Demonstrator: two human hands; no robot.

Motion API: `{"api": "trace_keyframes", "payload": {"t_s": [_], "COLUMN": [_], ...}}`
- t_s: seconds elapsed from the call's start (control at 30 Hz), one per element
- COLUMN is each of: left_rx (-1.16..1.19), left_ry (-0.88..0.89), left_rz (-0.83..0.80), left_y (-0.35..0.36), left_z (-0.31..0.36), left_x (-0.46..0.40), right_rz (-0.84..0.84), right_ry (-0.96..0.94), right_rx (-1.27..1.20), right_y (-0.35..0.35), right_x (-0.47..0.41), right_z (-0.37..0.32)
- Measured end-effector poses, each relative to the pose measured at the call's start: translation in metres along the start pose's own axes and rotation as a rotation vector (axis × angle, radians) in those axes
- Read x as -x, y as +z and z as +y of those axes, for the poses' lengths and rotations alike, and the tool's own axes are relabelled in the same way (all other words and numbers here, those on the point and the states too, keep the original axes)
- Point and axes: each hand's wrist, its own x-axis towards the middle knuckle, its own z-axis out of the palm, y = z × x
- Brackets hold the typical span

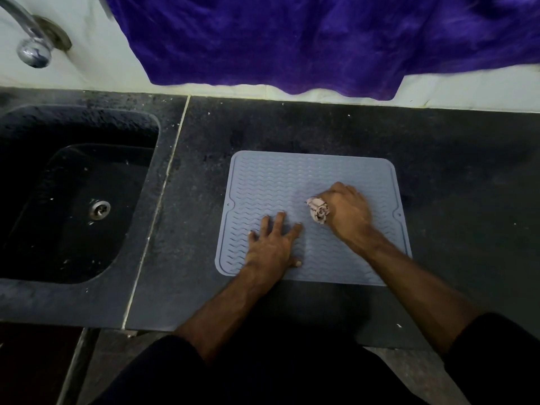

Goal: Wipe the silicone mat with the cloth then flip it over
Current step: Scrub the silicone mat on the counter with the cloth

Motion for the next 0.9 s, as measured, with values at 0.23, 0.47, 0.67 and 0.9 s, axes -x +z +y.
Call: {"api": "trace_keyframes", "payload": {"t_s": [0.23,0.47,0.67,0.9], "left_rx": [0.014,-0.001,0.003,0.013], "left_ry": [0.000,-0.004,-0.001,0.001], "left_rz": [0.001,0.005,0.025,0.012], "left_y": [0.001,0.002,0.003,0.004], "left_z": [0.001,-0.001,0.000,-0.002], "left_x": [0.000,0.000,-0.001,0.000], "right_rz": [-0.032,-0.009,-0.034,-0.055], "right_ry": [-0.213,-0.004,-0.175,-0.124], "right_rx": [0.013,0.063,-0.117,0.023], "right_y": [0.019,0.008,0.002,0.010], "right_x": [-0.019,-0.009,-0.021,-0.016], "right_z": [-0.058,-0.001,-0.050,-0.026]}}
